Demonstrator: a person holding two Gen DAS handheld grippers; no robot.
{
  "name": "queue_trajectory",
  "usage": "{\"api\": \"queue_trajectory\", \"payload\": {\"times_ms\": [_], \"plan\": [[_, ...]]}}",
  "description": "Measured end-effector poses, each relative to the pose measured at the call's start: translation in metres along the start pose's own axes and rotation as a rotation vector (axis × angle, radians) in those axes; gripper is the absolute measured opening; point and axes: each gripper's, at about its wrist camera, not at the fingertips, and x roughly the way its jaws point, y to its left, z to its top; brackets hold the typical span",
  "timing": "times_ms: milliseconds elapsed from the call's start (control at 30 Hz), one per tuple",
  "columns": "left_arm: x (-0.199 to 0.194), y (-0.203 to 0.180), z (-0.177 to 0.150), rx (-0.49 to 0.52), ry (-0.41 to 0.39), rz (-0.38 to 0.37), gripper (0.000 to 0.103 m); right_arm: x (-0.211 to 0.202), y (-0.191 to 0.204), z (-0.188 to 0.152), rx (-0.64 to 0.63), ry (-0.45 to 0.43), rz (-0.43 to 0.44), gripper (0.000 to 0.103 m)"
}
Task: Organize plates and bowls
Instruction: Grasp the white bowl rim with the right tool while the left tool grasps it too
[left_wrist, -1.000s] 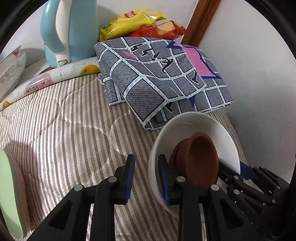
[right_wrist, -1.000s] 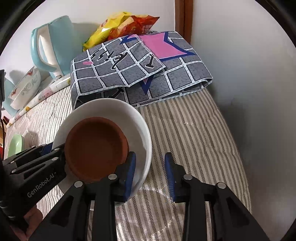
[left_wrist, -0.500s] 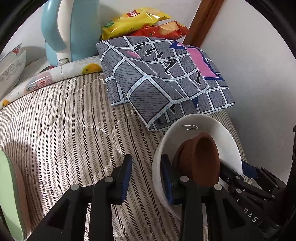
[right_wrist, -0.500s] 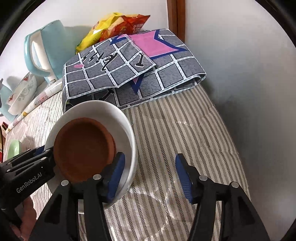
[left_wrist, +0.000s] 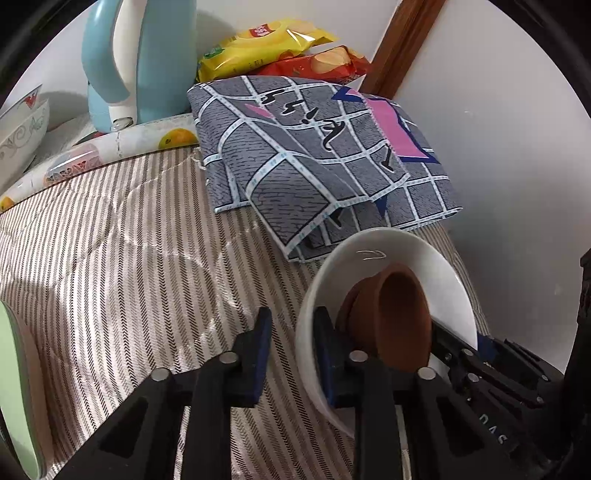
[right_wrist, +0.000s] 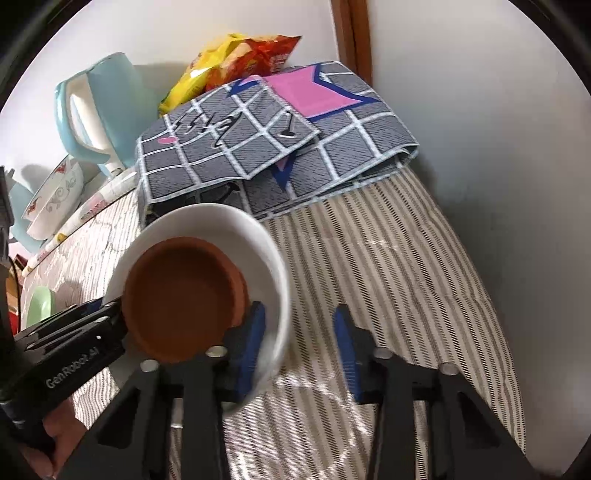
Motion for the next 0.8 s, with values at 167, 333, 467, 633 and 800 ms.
{"api": "queue_trajectory", "payload": {"times_ms": [167, 333, 467, 633, 800], "plan": [[0.0, -0.008, 0.0, 0.021, -0.009, 0.015, 0.012, -0.001, 0.009, -0.001, -0.016, -0.011, -0.013, 0.015], [0.002, -0.009, 0.002, 0.01, -0.008, 0.015, 0.011, -0.001, 0.007, -0.001, -0.008, -0.014, -0.009, 0.015], [0.001, -0.009, 0.001, 0.009, -0.013, 0.017, 0.011, -0.002, 0.007, -0.001, -0.003, -0.019, -0.018, 0.014], [-0.004, -0.007, -0.003, 0.007, -0.01, 0.023, 0.01, -0.004, 0.008, -0.003, -0.002, -0.018, -0.021, 0.014], [-0.009, -0.007, -0.007, 0.005, -0.007, 0.026, 0.01, -0.007, 0.009, -0.007, 0.002, -0.015, -0.014, 0.014]]}}
